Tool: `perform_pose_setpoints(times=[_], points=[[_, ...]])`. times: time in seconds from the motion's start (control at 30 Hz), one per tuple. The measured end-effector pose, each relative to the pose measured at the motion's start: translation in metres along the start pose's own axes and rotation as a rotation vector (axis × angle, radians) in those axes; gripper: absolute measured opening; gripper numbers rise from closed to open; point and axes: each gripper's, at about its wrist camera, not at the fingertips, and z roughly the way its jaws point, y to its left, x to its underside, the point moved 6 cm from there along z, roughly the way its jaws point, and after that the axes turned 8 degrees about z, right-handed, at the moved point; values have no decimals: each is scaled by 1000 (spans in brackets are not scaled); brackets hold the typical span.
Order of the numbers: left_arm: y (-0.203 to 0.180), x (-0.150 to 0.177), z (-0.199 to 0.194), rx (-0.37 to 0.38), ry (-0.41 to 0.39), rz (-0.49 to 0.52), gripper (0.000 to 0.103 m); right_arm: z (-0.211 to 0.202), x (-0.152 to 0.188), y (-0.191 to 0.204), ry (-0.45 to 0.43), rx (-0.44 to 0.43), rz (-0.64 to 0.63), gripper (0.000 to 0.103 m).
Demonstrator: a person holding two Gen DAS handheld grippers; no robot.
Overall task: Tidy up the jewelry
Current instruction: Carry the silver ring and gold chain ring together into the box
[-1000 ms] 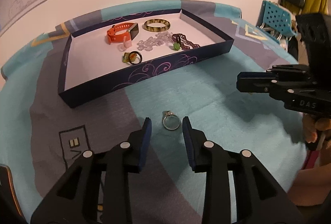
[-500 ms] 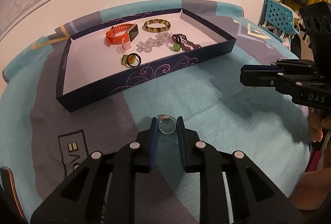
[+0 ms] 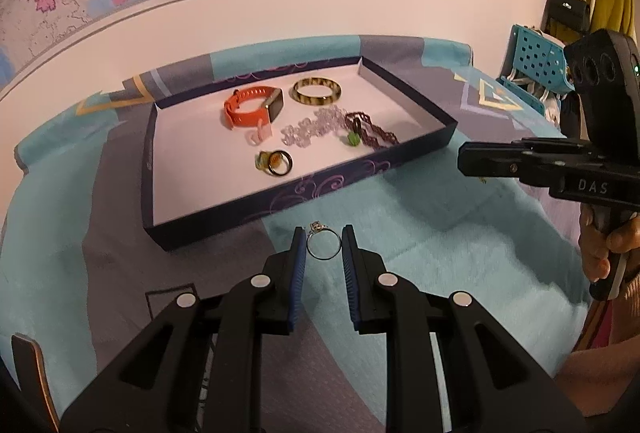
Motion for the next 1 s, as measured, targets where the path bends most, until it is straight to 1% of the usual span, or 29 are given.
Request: perform_pose_setpoints(times=[0.47, 0.8, 1.0], points=[[13, -22, 2, -19, -38, -12, 19, 7, -29, 6, -30, 9, -34, 11], [17, -33, 8, -25, -49, -18, 19, 17, -41, 9, -30, 3, -46, 11], [19, -34, 9, -27, -50, -19, 19, 21, -46, 12, -29, -1, -54, 11]])
